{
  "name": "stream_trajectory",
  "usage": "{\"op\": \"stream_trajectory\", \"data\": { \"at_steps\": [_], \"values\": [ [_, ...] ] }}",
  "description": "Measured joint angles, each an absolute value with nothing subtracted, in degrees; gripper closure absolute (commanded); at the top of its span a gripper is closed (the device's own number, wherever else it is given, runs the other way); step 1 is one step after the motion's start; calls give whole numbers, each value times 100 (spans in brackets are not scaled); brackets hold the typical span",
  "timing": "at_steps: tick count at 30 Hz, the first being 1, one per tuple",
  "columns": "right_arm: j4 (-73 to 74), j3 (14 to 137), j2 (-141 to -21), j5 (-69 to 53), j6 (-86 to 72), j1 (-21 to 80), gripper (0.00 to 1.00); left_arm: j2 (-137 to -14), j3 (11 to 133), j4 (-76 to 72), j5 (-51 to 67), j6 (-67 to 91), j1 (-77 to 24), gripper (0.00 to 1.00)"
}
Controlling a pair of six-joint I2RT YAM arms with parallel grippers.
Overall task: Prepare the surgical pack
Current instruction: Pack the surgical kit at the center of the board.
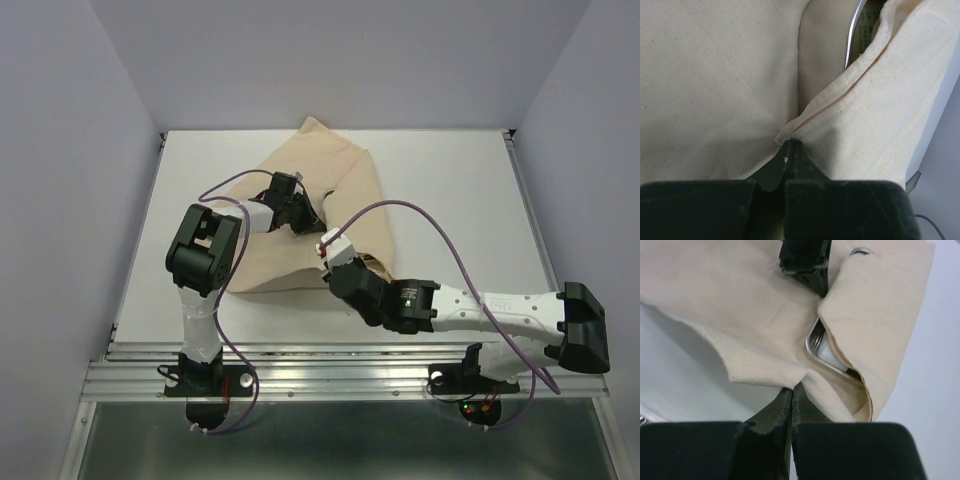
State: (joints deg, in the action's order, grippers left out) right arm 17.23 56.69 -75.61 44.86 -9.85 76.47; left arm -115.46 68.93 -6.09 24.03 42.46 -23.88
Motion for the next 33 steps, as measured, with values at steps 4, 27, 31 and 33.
{"op": "stream_trajectory", "data": {
  "at_steps": [4, 27, 31, 33],
  "values": [
    [915, 5708, -7557, 4147, -183, 7006, 99, -11557, 6893, -624, 2427, 4244, -2386, 100],
    [-884, 6685, -9198, 1531, 1133, 4864, 99, -11609, 6698, -1072, 2714, 4252, -2311, 100],
    [-1059, 6807, -9502, 1164, 1098, 4560, 99, -11609, 6670, -1129, 2729, 4254, -2311, 100],
    [-1090, 6890, -9627, 1035, 1072, 4466, 99, -11609, 6648, -1160, 2742, 4254, -2307, 100]
  ]
}}
